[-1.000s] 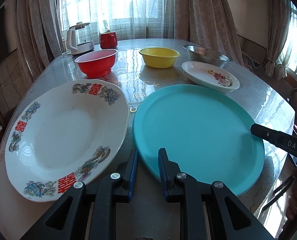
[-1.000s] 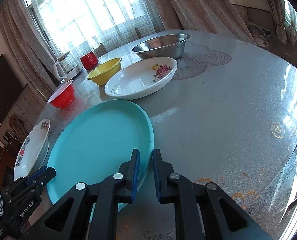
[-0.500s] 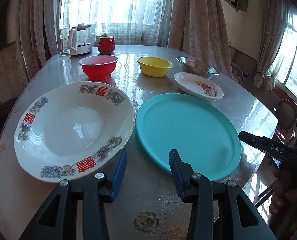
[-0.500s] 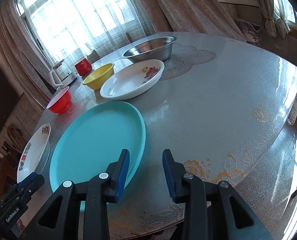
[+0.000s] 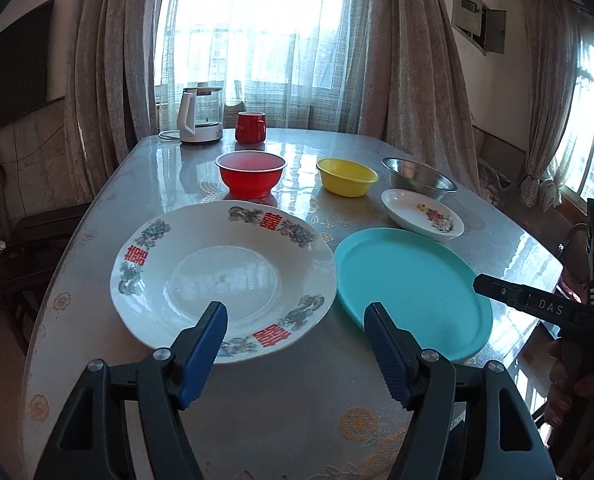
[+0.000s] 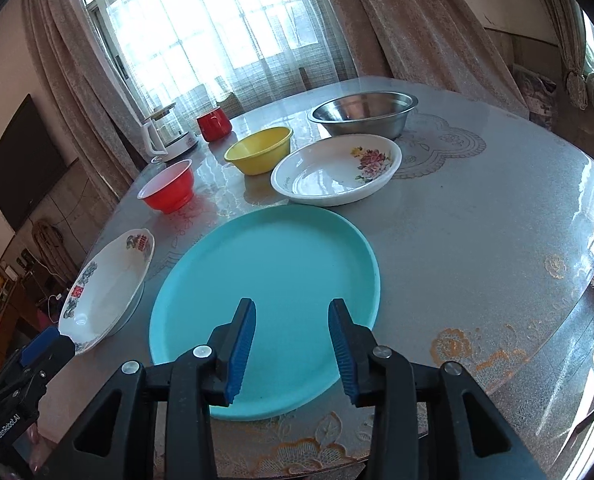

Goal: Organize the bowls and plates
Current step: 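Move both tools to the rim of the white red-character plate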

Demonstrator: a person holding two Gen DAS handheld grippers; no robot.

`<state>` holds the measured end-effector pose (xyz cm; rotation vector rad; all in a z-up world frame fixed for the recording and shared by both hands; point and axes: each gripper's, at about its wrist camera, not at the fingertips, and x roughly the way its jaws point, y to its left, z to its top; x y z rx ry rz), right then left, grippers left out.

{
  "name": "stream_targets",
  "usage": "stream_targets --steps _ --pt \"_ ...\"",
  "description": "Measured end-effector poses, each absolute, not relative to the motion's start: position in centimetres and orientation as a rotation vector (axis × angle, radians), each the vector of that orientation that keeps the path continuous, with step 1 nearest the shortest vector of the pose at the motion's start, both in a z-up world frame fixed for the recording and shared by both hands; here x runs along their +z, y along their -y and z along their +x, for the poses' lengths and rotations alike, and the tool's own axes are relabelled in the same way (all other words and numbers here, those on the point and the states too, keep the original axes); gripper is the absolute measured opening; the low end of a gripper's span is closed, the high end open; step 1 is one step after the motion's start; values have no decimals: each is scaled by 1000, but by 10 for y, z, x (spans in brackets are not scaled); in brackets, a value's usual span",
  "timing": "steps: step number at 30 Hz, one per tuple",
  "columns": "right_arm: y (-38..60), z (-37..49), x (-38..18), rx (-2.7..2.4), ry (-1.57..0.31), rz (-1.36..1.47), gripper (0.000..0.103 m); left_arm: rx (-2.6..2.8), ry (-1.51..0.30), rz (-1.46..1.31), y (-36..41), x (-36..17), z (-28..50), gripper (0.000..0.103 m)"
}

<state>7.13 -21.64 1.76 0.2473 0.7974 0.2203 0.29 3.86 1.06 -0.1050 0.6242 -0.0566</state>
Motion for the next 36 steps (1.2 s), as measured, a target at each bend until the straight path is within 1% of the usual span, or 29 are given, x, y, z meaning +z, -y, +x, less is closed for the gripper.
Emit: stream_targets --steps 6,13,18,23,30,36 --pt "192 75 21 272 -802 202 39 50 -628 -175 -79 8 8 77" --pt "170 78 21 316 -816 168 40 152 -627 -229 -114 3 9 78" --pt "152 81 22 355 -826 147 40 201 -621 -266 -135 0 10 81" --pt "129 85 22 399 -834 126 40 231 -629 -301 -151 -4 15 81" --pt "98 98 22 440 -833 90 41 253 -645 -347 -168 -10 23 86" --pt "74 112 18 480 -839 67 42 240 -684 -392 -173 -21 35 86"
